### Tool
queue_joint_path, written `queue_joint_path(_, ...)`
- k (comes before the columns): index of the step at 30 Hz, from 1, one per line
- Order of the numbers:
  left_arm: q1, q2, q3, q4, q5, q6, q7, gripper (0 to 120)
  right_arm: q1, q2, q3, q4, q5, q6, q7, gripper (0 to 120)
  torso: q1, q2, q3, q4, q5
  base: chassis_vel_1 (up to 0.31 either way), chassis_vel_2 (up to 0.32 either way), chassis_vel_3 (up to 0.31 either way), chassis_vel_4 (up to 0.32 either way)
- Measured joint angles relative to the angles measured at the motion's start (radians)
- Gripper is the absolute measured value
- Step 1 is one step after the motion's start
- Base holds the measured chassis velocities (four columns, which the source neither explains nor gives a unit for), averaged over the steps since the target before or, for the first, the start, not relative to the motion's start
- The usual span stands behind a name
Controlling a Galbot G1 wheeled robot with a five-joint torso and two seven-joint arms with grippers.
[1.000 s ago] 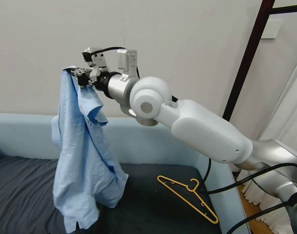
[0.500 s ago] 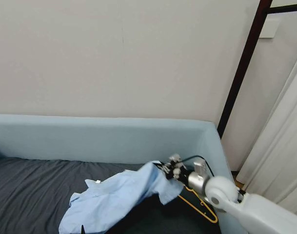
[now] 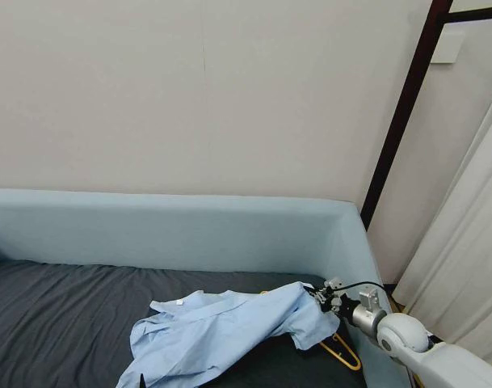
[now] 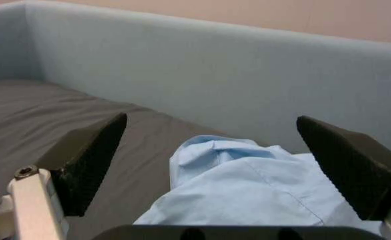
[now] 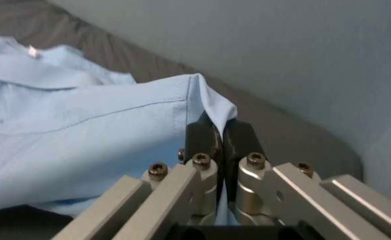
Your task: Pick up the clothes from the sofa and hang them on the clothes hanger.
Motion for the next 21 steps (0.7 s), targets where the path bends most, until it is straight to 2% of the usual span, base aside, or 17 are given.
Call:
queue_joint_path(2,-0.001,0.004,0.0,0.001,-0.001,0.0,0.0,100,-0.011,0.004,0.002,-0.004,-0.027,-0.003,0.013,0,0.0,0.0,0.0,-0.0001,0.0,0.0,0.0,0.0,0.0)
queue_joint_path(6,-0.005,0.022,0.0,0.01,-0.004,-0.004,-0.006,100,-0.071,0.015,0.046,0.03,-0.131,-0.111,0.118,17,0.0,0.0,0.0,-0.0004,0.0,0.0,0.0,0.0,0.0)
queue_joint_path(7,-0.005,0.022,0.0,0.01,-0.004,-0.004,-0.006,100,-0.071,0.015,0.046,0.03,-0.131,-0.111,0.118,17,0.0,0.0,0.0,-0.0004,0.0,0.0,0.0,0.0,0.0)
queue_joint_path(12,-0.014,0.034,0.001,0.021,-0.012,-0.006,-0.01,100,-0.134,0.009,0.13,0.106,-0.103,-0.223,0.179,37,0.0,0.0,0.0,0.0001,0.0,0.0,0.0,0.0,0.0)
queue_joint_path(13,-0.014,0.034,0.001,0.021,-0.012,-0.006,-0.01,100,-0.134,0.009,0.13,0.106,-0.103,-0.223,0.179,37,0.0,0.0,0.0,0.0001,0.0,0.0,0.0,0.0,0.0)
queue_joint_path(16,-0.019,0.038,0.003,0.031,-0.015,-0.006,-0.01,100,-0.183,-0.021,0.153,0.166,-0.087,-0.233,0.174,50,0.0,0.0,0.0,-0.0004,-0.0002,0.0,0.0,0.0,0.0)
queue_joint_path(17,-0.019,0.038,0.003,0.031,-0.015,-0.006,-0.01,100,-0.183,-0.021,0.153,0.166,-0.087,-0.233,0.174,50,0.0,0.0,0.0,-0.0004,-0.0002,0.0,0.0,0.0,0.0)
queue_joint_path(21,-0.025,0.044,0.009,0.045,-0.014,-0.006,-0.01,100,-0.208,-0.035,0.134,0.277,-0.051,-0.216,0.147,71,0.0,0.0,0.0,-0.0002,-0.0002,0.0,0.0,0.0,0.0)
